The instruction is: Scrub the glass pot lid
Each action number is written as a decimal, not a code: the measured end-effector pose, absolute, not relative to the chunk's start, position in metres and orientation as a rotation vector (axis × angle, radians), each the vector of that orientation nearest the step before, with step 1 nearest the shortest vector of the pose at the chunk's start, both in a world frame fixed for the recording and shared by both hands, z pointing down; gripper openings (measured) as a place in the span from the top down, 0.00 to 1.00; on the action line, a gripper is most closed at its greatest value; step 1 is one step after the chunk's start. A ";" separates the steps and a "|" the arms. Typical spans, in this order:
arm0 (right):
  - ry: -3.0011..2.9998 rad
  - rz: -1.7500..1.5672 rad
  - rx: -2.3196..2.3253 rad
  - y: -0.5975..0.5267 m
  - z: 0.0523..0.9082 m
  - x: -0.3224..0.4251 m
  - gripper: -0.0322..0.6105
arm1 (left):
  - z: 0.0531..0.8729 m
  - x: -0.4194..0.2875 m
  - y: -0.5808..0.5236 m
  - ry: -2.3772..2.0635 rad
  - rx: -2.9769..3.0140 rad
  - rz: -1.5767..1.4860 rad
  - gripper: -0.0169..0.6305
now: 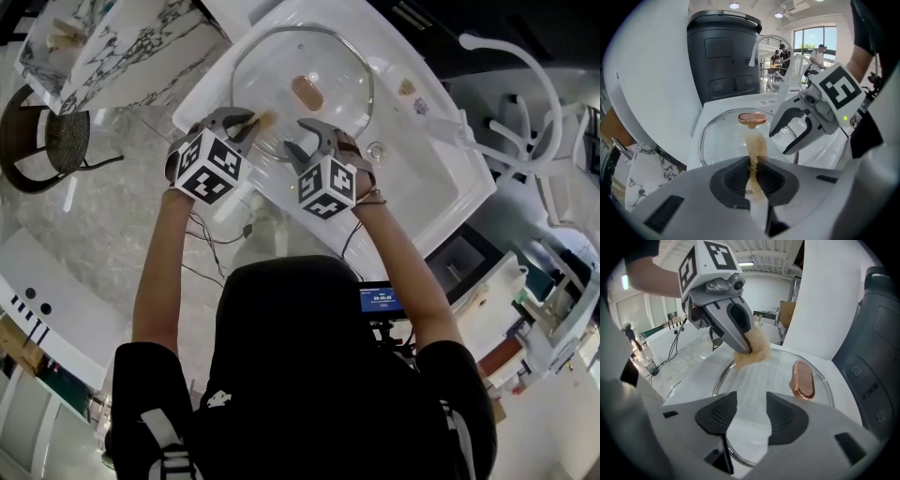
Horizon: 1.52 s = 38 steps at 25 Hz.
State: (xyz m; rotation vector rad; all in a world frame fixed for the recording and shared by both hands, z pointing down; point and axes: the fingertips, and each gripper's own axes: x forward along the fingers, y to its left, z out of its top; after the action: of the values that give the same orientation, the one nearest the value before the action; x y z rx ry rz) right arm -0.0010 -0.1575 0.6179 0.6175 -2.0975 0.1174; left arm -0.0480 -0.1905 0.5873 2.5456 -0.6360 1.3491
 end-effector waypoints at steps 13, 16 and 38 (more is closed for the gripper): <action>-2.109 0.120 0.630 -0.157 0.618 0.000 0.67 | 0.614 -0.046 -0.198 -0.564 2.506 1.554 0.94; -2.109 0.121 0.627 -0.157 0.618 -0.001 0.67 | 0.613 -0.047 -0.203 -0.571 2.504 1.538 0.94; -2.112 0.134 0.644 -0.157 0.619 -0.001 0.67 | 0.608 -0.055 -0.276 -0.697 2.544 1.626 0.94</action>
State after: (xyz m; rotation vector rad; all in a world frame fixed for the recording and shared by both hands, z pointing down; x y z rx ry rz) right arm -0.0008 -0.1565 0.6187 0.6441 -2.1122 0.1338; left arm -0.0548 -0.2758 0.6080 2.5437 -0.6966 1.6260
